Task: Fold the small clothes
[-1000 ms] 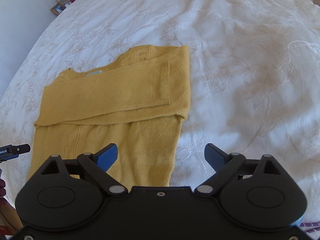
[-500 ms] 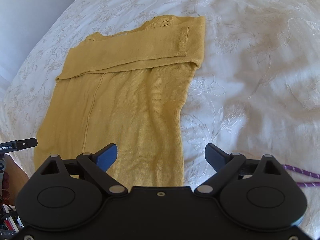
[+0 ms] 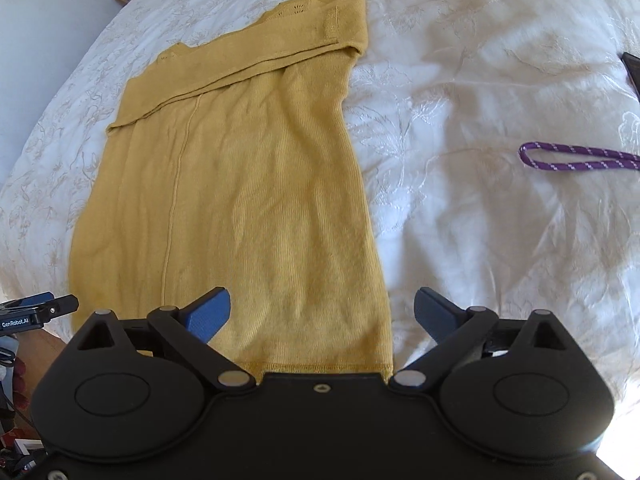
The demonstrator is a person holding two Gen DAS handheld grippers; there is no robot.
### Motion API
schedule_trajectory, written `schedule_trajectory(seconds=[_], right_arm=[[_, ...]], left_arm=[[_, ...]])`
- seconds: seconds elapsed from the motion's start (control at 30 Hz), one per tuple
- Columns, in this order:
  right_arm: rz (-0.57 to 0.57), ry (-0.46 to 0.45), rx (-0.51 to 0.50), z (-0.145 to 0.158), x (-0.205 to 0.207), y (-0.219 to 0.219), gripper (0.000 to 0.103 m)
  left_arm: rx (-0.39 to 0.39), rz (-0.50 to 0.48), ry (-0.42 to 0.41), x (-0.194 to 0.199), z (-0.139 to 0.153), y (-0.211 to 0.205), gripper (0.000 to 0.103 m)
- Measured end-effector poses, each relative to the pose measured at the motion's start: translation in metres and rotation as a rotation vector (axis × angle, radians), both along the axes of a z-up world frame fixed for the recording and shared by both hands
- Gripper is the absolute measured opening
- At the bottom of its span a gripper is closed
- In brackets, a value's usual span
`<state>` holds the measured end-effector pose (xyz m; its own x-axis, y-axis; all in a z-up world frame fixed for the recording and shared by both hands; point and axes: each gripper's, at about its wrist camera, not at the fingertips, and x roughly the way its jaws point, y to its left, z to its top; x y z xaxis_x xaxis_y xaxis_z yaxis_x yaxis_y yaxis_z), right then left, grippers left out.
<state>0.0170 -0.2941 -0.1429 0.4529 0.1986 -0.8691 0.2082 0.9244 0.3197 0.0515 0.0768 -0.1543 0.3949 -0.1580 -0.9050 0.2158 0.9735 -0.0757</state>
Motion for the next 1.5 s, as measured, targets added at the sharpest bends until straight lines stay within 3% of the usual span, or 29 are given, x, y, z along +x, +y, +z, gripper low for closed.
schedule_trajectory(seconds=[0.33,0.57,0.8,1.23,1.27,1.33,1.43,1.5], right_arm=[[-0.028,-0.015,-0.024,0.002,-0.026,0.028,0.099],[-0.019,-0.021,-0.037,0.003,-0.031,0.042,0.099],[-0.031,-0.035,-0.034,0.0,-0.035,0.045,0.099],[-0.068,-0.035,-0.01,-0.014,-0.037,0.021,0.099],[-0.066,-0.034,-0.009,-0.015,-0.035,0.019,0.099],[-0.059,-0.034,-0.006,-0.018,-0.032,0.016,0.099],[-0.046,-0.031,0.0,-0.023,-0.027,0.01,0.099],[-0.038,-0.026,0.009,-0.028,-0.023,0.005,0.099]], left_arm=[[-0.024,0.004,-0.005,-0.003,-0.014,0.017,0.103],[-0.037,-0.016,0.053,0.015,-0.034,0.005,0.103],[0.015,-0.046,0.104,0.02,-0.051,-0.009,0.103],[0.091,-0.036,0.091,0.026,-0.059,-0.029,0.102],[0.087,-0.037,0.086,0.025,-0.059,-0.029,0.1],[0.087,-0.037,0.056,0.022,-0.054,-0.027,0.073],[0.076,-0.035,0.042,0.018,-0.047,-0.023,0.044],[0.07,-0.037,0.043,0.016,-0.044,-0.019,0.034]])
